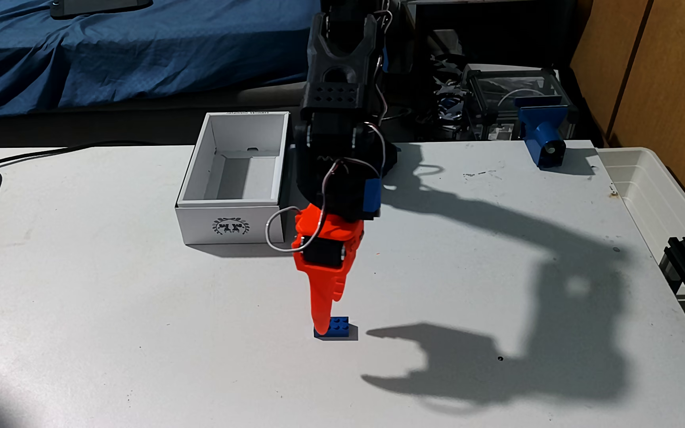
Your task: Grab the blue brick and place in box
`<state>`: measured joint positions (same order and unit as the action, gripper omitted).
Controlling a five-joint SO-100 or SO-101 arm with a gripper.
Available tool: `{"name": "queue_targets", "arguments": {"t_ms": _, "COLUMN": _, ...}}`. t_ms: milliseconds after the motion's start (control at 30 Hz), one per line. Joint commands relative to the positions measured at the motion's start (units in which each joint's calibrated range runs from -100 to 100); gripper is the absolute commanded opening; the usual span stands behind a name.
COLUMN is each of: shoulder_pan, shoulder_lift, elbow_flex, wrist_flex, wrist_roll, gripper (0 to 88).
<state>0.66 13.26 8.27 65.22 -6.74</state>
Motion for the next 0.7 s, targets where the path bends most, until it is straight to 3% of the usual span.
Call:
{"name": "queue_targets", "arguments": {"t_ms": 0, "shoulder_pan": -0.37, "shoulder_lift": -0.36, "elbow_flex": 1.4, "wrist_flex": -2.53, "wrist_roll": 0.19, "gripper": 30.5}}
{"name": "queue_targets", "arguments": {"t_ms": 167, "shoulder_pan": -0.81, "shoulder_lift": -0.87, "elbow_flex": 7.17, "wrist_flex": -8.73, "wrist_roll": 1.13, "gripper": 33.1}}
{"name": "queue_targets", "arguments": {"t_ms": 667, "shoulder_pan": -1.04, "shoulder_lift": -0.45, "elbow_flex": 9.21, "wrist_flex": -7.96, "wrist_roll": 6.13, "gripper": 33.1}}
